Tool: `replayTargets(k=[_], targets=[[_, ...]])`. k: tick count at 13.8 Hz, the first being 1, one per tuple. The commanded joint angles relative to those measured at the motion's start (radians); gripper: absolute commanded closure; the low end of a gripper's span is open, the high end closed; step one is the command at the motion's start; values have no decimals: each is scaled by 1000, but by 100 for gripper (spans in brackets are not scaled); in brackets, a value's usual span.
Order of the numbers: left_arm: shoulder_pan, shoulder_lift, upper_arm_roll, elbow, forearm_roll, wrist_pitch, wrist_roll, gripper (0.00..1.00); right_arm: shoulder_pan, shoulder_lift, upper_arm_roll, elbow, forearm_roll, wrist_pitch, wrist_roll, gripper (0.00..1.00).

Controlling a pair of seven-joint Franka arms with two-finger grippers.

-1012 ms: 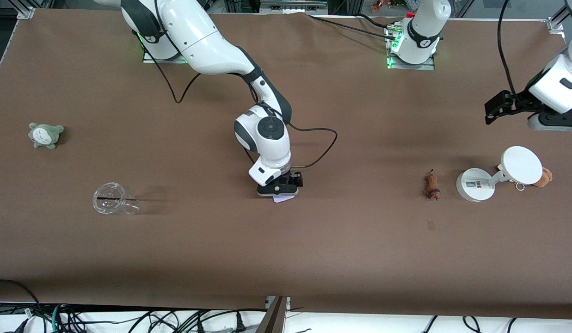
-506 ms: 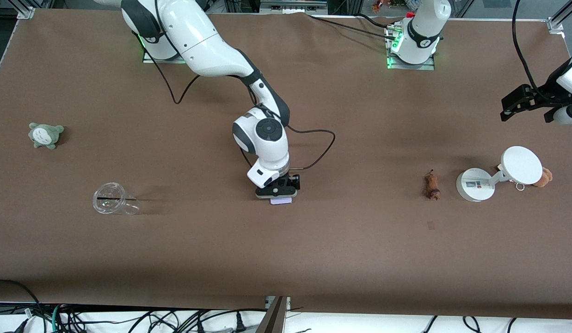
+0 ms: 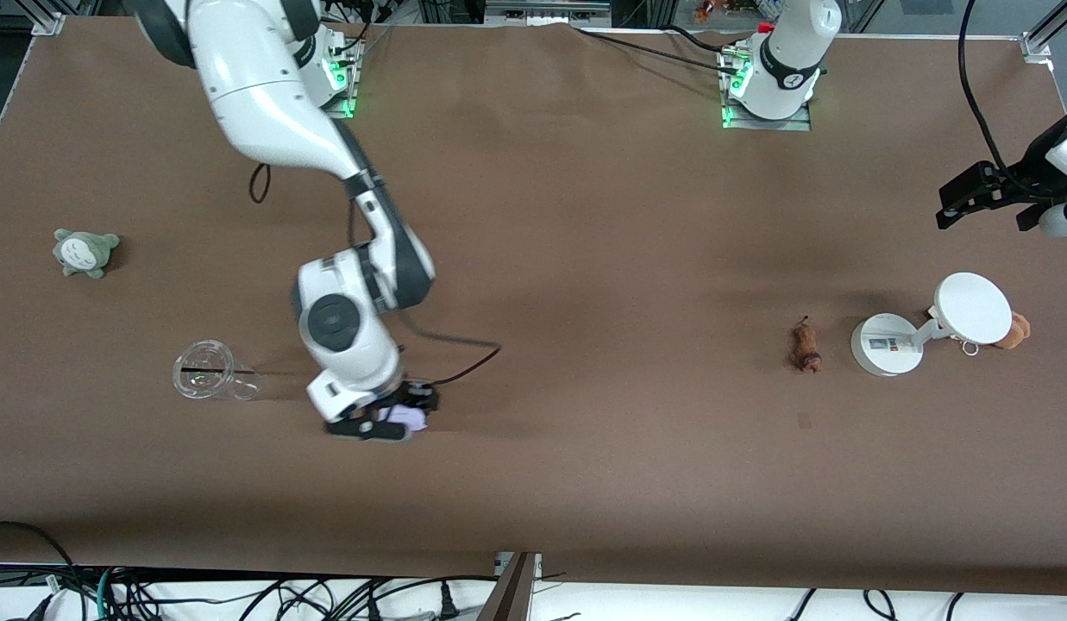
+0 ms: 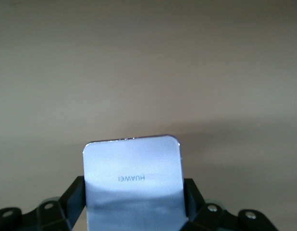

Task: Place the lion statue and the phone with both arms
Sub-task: 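Carry the phone with the right gripper toward the glass cup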

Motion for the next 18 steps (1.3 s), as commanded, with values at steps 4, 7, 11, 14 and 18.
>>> replayTargets(k=[4,7,11,14,18], targets=[[-4,65,-3,91,-11,-30,11,0,-106,-19,17,-66,24,-33,-108,74],[8,99,1,98,-11,-31,11,0,-148,-34,6,-70,24,-154,-175,74],[13,91,4,109,-15,-31,11,0,-158,-45,-40,-112,21,-157,-273,74],[13,91,4,138,-31,-67,14,0,-158,-45,-49,-121,21,-156,-288,74],[4,91,-5,141,-33,-65,11,0,-160,-44,-51,-136,15,-156,-290,57]])
